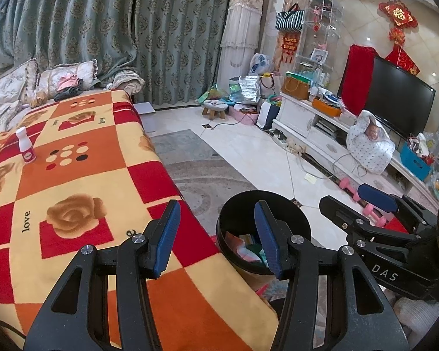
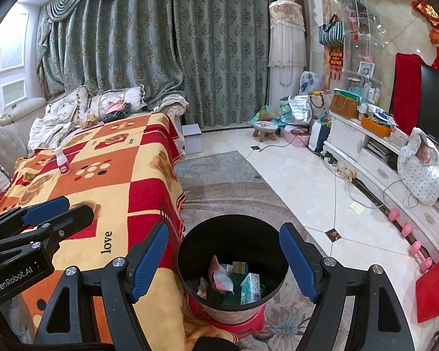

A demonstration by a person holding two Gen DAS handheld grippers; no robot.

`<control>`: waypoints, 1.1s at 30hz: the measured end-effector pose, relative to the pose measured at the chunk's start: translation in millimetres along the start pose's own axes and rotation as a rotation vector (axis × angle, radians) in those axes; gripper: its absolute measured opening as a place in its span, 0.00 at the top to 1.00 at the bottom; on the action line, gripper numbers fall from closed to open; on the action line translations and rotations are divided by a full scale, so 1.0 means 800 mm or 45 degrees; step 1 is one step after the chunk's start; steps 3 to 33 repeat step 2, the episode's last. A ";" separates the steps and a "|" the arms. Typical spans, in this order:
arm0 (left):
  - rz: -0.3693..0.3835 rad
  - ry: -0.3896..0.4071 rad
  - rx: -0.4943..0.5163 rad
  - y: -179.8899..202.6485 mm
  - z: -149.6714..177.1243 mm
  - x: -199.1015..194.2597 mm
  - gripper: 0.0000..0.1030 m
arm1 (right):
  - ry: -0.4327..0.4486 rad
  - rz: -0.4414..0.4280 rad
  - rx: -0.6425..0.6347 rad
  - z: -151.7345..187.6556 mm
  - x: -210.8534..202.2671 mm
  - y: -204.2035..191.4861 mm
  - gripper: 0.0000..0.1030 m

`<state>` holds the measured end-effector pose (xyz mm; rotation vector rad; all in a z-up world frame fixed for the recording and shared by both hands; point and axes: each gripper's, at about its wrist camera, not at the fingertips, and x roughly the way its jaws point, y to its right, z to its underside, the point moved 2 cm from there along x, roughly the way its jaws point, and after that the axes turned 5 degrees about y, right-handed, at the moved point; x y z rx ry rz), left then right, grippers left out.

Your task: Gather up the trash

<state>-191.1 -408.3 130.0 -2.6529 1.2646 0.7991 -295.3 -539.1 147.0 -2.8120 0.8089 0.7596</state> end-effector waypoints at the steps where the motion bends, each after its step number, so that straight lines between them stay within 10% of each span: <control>1: -0.003 -0.001 -0.001 -0.002 0.001 -0.001 0.50 | -0.003 -0.002 -0.001 0.002 0.000 0.000 0.26; 33: -0.009 -0.003 -0.006 -0.006 0.003 -0.002 0.50 | -0.005 -0.005 -0.002 0.004 0.001 0.000 0.26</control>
